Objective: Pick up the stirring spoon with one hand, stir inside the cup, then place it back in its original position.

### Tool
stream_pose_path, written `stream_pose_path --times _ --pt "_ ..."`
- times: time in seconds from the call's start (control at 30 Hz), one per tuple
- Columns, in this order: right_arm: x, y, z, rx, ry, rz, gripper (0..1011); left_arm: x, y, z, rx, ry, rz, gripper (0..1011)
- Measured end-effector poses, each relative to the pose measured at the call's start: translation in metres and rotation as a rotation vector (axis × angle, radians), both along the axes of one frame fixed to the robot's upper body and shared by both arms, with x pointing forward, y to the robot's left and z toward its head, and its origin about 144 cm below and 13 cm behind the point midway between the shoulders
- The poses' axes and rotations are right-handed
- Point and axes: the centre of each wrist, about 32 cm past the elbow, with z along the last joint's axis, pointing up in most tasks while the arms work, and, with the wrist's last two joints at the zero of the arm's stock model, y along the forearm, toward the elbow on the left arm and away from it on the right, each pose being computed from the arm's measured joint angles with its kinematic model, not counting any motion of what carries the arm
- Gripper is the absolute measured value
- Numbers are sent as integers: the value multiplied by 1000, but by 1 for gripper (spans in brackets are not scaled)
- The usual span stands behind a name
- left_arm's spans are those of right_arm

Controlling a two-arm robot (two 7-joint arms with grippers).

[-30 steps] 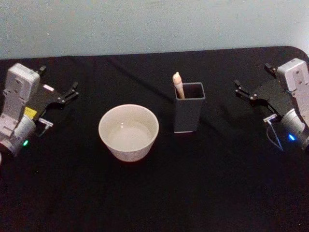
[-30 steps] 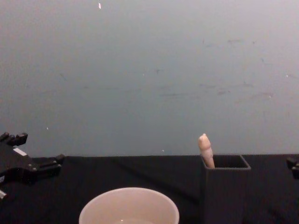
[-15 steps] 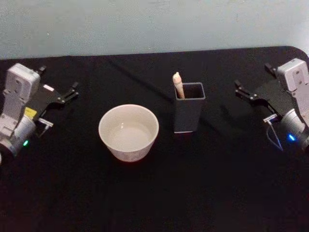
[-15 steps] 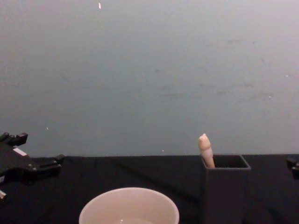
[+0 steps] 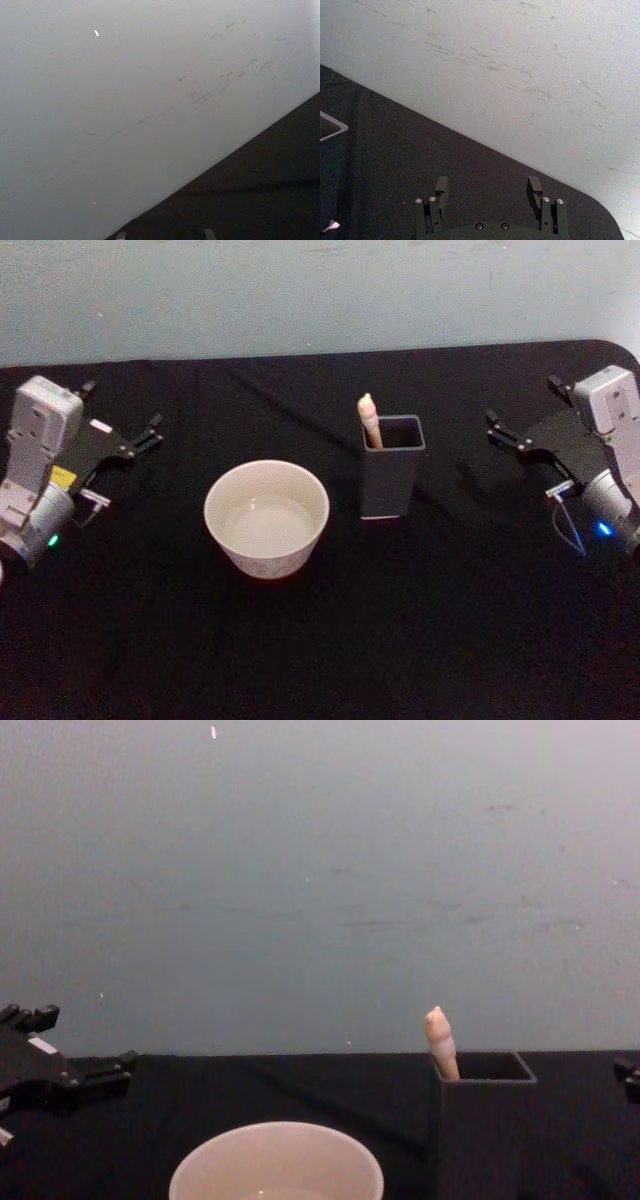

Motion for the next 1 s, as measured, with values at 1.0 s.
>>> stream_pose_path --times 1.0 --pt "0 0 0 0 0 0 1003 0 0 0 0 0 0 1001"
